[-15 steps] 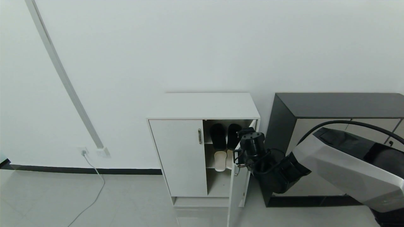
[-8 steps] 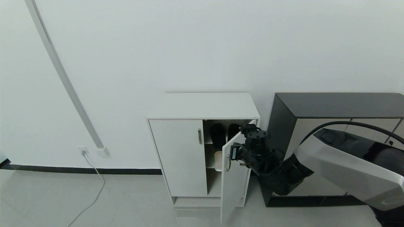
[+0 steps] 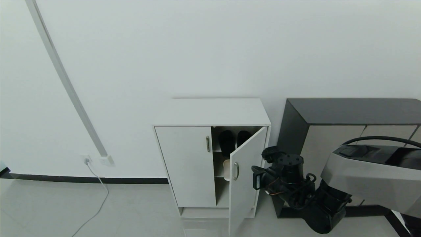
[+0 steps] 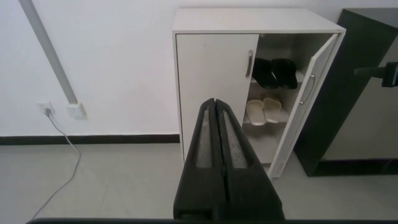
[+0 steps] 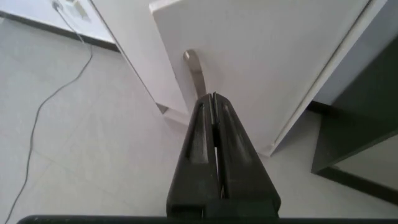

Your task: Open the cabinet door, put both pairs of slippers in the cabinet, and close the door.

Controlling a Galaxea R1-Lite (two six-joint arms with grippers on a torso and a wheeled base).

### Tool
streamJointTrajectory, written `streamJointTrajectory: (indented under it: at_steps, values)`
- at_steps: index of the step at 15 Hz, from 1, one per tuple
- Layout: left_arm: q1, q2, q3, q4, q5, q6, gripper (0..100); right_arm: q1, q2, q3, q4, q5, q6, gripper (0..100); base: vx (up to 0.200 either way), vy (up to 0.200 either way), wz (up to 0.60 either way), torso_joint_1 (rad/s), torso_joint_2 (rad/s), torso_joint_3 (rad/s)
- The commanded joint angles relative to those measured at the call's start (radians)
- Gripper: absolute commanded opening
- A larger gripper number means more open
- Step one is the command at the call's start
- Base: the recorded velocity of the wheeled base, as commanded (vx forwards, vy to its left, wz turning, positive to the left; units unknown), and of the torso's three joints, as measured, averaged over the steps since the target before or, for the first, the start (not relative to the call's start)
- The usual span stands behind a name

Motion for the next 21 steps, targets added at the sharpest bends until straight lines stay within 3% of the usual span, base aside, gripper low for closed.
streamJointTrajectory:
  at_steps: [1,4,12,21]
  values:
    - [0.0,0.001,0.0,0.0,0.0,0.0,0,-0.001,-0.005,0.009,0.0,0.001,0.0,0,0.2,0.0,0.0,-0.012,0.0,0.002]
    - [0.0,0.001,0.0,0.0,0.0,0.0,0,-0.001,-0.011,0.044,-0.017,0.0,0.0,0,0.2,0.0,0.0,0.014,0.0,0.001]
    - [0.0,0.001,0.0,0.0,0.002,-0.001,0,0.002,-0.005,0.078,-0.067,0.001,-0.002,0,0.0,0.0,0.0,0.0,0.0,0.0]
    - [0.0,0.001,0.0,0.0,0.003,-0.003,0,-0.003,0.064,-0.04,-0.027,0.012,-0.002,0,0.0,0.0,0.0,0.0,0.0,0.0]
